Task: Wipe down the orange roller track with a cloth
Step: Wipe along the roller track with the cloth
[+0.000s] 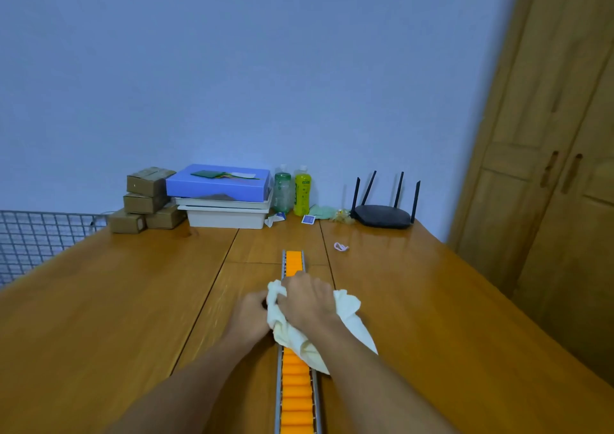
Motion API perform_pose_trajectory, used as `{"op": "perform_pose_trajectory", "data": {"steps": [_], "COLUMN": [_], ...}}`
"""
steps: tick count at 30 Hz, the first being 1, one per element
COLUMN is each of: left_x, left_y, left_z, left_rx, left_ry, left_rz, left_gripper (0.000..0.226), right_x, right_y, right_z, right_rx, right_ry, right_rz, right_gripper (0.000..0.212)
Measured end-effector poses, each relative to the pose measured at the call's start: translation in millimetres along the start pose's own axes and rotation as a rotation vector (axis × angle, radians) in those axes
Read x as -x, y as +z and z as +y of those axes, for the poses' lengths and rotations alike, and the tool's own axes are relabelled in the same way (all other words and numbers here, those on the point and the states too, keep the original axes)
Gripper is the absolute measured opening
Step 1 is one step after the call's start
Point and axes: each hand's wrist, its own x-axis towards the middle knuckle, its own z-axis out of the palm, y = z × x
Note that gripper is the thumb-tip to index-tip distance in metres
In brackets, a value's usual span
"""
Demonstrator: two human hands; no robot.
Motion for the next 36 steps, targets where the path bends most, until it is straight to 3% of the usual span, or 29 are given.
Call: {"op": "perform_pose_trajectory", "data": {"steps": [5, 13, 18, 23, 27, 33, 36], "left_x": [5.5, 12.3, 20.5, 38.2, 52.1, 77.0, 90.4], "left_y": [4.9, -1.6, -0.4, -1.1, -4.7, -7.4, -8.0], "left_z": [1.4, 7.1, 12.9, 19.0, 21.4, 26.1, 28.5], "left_rx": [0.102, 0.101, 0.013, -0.007, -0.013, -0.011, -0.008], "left_ry": [0.060, 0.029, -0.010, -0.024, -0.030, -0.040, -0.023], "left_rz": [0.063, 0.033, 0.062, 0.030, 0.006, -0.025, -0.014], "left_gripper": [0.024, 0.018, 0.032, 0.030, 0.030, 0.032, 0.032], "right_x": [2.5, 7.7, 18.4, 41.6, 58.0, 60.2, 68.3], "right_y": [10.1, 3.6, -8.3, -24.1, -50.4, -105.4, -115.0], "right_z": [8.3, 14.9, 27.9, 55.7, 66.1, 47.8, 23.3], "right_rx": [0.054, 0.185, 0.264, 0.192, 0.148, 0.046, -0.027], "right_ry": [-0.025, -0.066, -0.052, 0.073, 0.150, 0.165, 0.128], "right_rz": [0.001, -0.009, -0.032, -0.096, -0.044, 0.106, 0.092], "right_gripper": [0.024, 0.024, 0.019, 0.017, 0.025, 0.022, 0.014]}}
